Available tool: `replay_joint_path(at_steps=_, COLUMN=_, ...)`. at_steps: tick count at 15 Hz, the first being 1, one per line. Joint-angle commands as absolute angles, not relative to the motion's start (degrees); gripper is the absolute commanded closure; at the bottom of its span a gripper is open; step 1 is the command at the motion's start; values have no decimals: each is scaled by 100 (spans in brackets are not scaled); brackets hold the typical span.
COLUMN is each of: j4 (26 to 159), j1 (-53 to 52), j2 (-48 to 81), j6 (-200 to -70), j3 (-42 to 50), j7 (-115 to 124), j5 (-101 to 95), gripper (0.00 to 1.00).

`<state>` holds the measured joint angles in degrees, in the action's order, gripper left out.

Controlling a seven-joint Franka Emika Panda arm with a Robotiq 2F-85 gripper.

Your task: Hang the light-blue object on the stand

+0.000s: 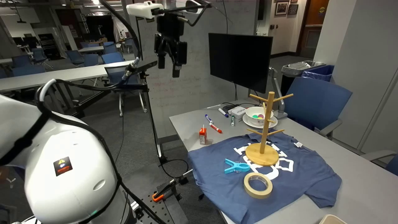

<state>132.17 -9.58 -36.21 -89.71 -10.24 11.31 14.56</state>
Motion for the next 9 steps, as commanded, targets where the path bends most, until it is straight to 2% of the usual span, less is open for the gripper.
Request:
replay_joint_path(at_steps=1, j4=13455, j1=-802, j2=-3373, j6=-9712, j3=-1102, j7=1073, j5=1428, gripper=0)
replay_joint_path(at_steps=9, j4=14185, j1=-548, j2=-2272, j6=-11797, j3=-1057, j7=1349, j5=1000, gripper=0)
